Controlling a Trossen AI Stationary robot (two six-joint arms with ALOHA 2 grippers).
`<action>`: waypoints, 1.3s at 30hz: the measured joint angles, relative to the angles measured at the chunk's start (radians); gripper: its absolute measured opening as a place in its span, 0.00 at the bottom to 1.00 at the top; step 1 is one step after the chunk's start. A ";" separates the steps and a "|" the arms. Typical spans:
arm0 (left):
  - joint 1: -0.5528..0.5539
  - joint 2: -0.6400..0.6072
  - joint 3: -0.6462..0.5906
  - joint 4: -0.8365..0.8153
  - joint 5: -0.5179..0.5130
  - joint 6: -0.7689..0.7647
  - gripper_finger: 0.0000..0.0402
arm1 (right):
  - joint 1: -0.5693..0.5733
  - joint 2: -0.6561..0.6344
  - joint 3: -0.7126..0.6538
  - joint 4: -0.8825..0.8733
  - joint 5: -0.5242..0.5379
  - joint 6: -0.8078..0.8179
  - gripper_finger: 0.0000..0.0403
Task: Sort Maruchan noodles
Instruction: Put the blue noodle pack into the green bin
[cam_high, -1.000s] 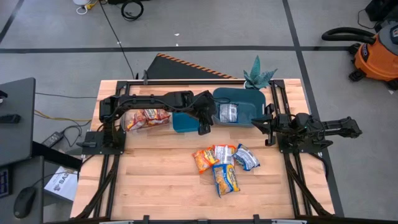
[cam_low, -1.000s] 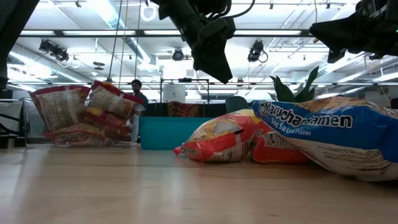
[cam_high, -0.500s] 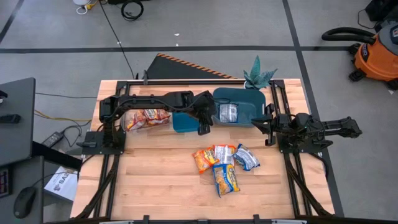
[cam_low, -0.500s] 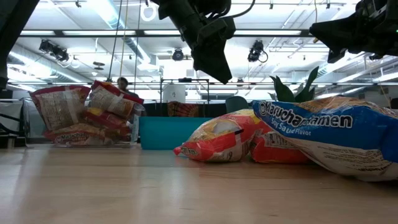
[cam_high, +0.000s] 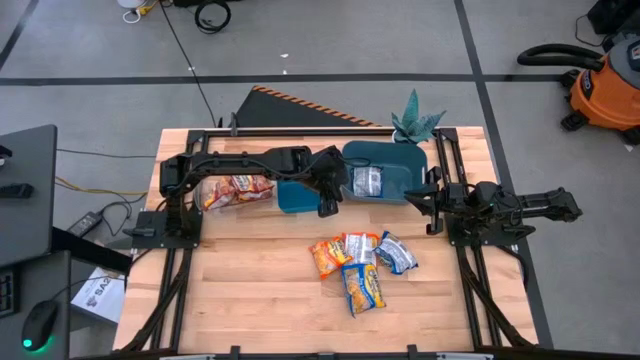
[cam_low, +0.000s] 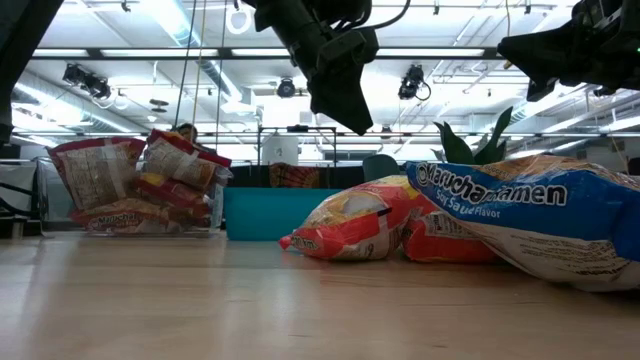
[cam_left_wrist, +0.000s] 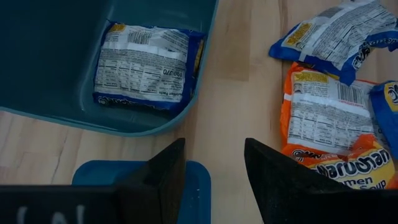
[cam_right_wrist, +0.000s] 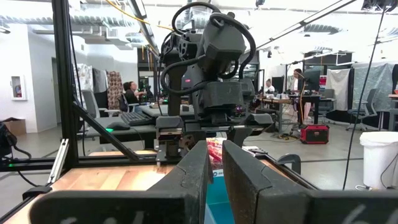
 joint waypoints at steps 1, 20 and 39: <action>0.000 0.000 0.000 -0.001 0.000 -0.002 0.42 | 0.000 0.000 0.000 0.000 0.000 0.000 0.14; -0.007 0.000 0.000 -0.058 0.001 -0.030 0.42 | 0.000 0.000 0.000 0.000 0.000 0.000 0.14; -0.165 0.147 -0.001 0.348 0.082 0.001 0.42 | 0.000 0.000 0.000 -0.001 0.000 0.000 0.14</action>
